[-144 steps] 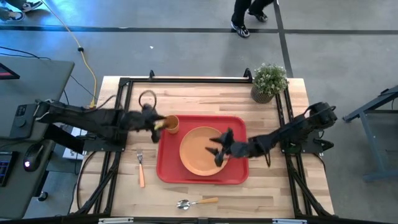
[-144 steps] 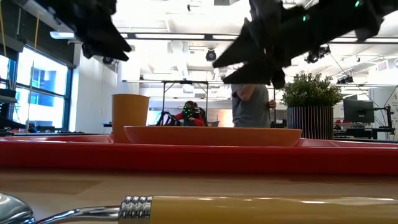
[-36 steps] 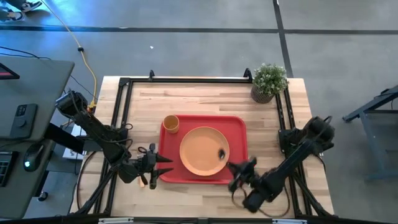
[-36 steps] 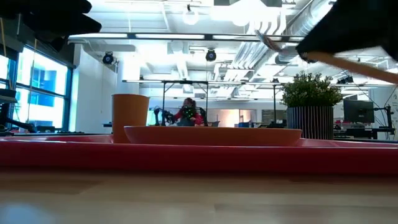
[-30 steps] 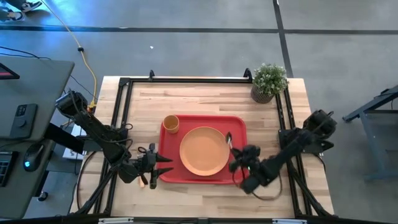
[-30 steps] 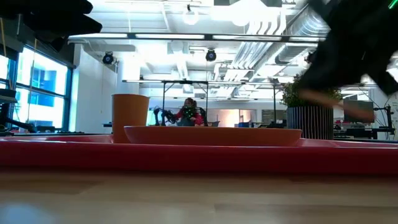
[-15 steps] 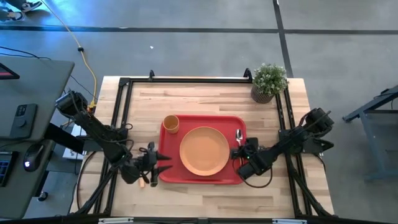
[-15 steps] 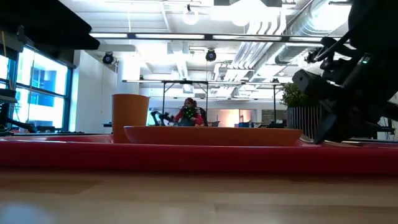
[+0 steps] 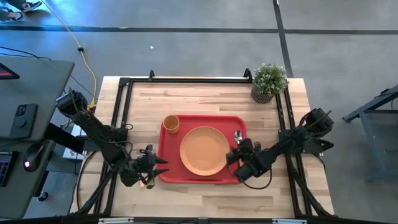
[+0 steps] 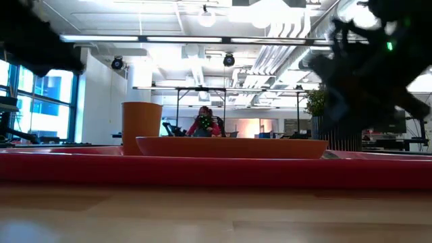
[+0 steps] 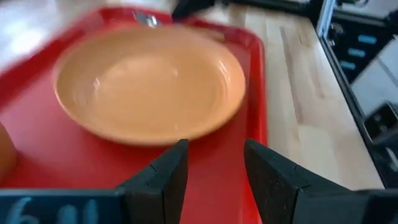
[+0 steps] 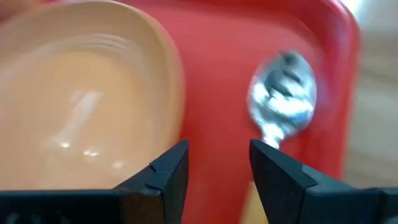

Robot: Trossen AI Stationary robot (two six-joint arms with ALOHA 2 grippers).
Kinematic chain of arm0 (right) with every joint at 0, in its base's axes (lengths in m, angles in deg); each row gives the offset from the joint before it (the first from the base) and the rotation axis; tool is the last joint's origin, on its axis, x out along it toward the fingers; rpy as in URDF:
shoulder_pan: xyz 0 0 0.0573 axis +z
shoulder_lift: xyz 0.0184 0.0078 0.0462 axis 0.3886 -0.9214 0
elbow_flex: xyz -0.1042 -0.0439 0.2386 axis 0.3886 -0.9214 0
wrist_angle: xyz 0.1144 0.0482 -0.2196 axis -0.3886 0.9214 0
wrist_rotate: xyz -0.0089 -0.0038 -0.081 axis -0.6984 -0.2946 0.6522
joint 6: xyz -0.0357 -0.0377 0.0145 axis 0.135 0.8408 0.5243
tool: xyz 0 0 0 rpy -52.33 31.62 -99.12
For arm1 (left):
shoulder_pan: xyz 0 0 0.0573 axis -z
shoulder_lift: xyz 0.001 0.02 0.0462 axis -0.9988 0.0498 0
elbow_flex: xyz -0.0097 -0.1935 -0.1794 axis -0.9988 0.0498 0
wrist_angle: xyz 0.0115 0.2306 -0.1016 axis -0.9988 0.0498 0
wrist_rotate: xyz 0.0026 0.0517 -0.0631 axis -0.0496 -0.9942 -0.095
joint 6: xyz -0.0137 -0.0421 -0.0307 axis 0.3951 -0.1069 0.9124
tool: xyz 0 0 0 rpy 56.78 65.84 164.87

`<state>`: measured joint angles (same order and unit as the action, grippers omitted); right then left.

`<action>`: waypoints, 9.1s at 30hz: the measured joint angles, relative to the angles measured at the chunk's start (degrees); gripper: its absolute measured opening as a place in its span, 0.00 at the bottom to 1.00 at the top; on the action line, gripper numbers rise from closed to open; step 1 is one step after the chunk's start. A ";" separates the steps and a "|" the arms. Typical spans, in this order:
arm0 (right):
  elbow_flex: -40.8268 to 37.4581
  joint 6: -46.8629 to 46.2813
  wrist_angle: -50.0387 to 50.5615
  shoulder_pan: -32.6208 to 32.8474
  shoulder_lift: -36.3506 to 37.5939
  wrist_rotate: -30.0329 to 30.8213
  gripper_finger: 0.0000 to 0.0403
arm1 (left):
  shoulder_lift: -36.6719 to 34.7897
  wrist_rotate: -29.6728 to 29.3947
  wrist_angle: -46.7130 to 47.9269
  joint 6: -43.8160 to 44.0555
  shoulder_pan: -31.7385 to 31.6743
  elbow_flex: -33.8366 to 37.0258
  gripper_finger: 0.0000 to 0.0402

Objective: Pick and place plate/cup/fork/spoon on tray
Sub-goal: Put the orange fork on the red tray to the left of the orange spoon

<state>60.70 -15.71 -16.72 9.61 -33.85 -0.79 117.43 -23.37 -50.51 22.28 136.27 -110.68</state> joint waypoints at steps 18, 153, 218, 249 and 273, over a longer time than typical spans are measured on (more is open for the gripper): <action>13.76 19.14 -5.87 4.18 -0.11 2.43 0.41 | -2.32 30.40 66.56 39.83 5.75 -8.51 0.36; 13.65 22.43 -12.19 6.53 -3.93 6.60 0.41 | 13.48 41.54 56.58 30.66 -12.25 -11.79 0.28; 13.72 26.43 -18.36 4.30 -3.89 5.37 0.41 | 0.23 0.15 53.64 51.77 -2.91 -17.91 0.01; 24.16 64.30 -21.65 -13.35 -3.41 -7.66 0.41 | -0.39 -6.16 36.97 19.06 -23.44 -20.98 0.05; 24.12 88.09 -46.29 -27.80 -4.04 -31.56 0.41 | 4.37 -27.02 10.47 14.77 -25.25 -20.95 0.06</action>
<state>84.82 72.38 -63.01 -18.19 -37.90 -32.35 121.80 -50.39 -40.04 37.05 111.02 -131.63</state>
